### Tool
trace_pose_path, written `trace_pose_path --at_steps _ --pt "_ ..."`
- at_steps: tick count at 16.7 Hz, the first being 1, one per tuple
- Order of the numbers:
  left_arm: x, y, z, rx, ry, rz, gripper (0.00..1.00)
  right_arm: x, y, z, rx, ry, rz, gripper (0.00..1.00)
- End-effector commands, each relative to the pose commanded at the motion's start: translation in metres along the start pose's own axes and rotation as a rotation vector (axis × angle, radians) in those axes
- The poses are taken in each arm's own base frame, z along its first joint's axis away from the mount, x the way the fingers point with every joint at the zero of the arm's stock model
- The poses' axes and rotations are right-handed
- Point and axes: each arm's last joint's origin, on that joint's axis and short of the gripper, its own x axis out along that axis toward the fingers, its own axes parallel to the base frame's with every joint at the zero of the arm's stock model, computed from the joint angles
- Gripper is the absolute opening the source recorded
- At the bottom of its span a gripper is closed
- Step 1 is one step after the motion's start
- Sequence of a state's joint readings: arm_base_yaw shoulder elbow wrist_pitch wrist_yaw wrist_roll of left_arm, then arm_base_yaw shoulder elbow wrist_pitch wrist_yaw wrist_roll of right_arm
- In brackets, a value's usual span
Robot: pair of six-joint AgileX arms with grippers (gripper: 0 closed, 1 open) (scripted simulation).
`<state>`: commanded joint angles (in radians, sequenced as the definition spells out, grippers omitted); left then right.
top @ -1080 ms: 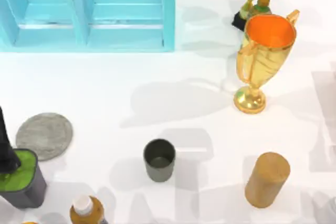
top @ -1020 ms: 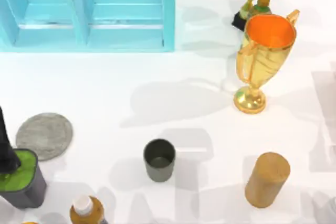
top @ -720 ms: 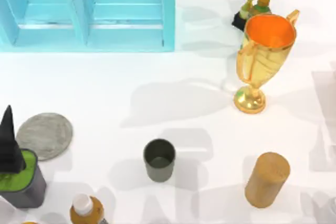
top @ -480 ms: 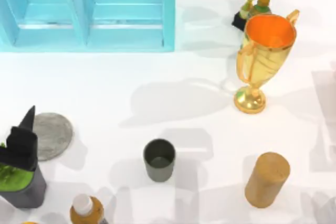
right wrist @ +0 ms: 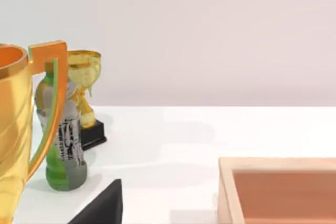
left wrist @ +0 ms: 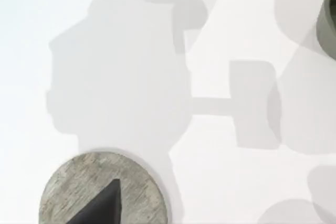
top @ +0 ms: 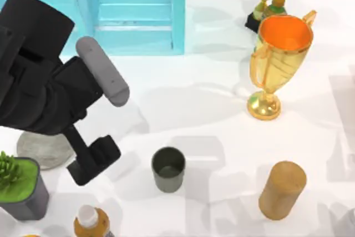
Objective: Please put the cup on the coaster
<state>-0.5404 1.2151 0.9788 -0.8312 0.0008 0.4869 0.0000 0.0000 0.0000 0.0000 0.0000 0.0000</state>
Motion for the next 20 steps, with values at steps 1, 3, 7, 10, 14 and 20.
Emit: trace_pose_path --at_steps 1,3,7,10,14,20 --pt "0.009 -0.003 0.016 0.074 0.066 -0.057 1.0 0.0 0.0 0.0 0.0 0.0 0.0 1.0" --pt "0.026 -0.012 0.045 0.214 0.173 -0.155 1.0 0.0 0.0 0.0 0.0 0.0 0.0 1.0" --pt "0.054 -0.036 0.091 0.438 0.311 -0.292 1.0 0.0 0.0 0.0 0.0 0.0 0.0 1.0" --pt "0.067 -0.05 0.11 0.535 0.36 -0.343 1.0 0.0 0.0 0.0 0.0 0.0 0.0 1.0" --pt "0.069 -0.053 0.114 0.554 0.367 -0.352 1.0 0.0 0.0 0.0 0.0 0.0 0.0 1.0" --pt "0.087 -0.056 0.107 0.553 0.369 -0.352 1.0 0.0 0.0 0.0 0.0 0.0 0.0 1.0"
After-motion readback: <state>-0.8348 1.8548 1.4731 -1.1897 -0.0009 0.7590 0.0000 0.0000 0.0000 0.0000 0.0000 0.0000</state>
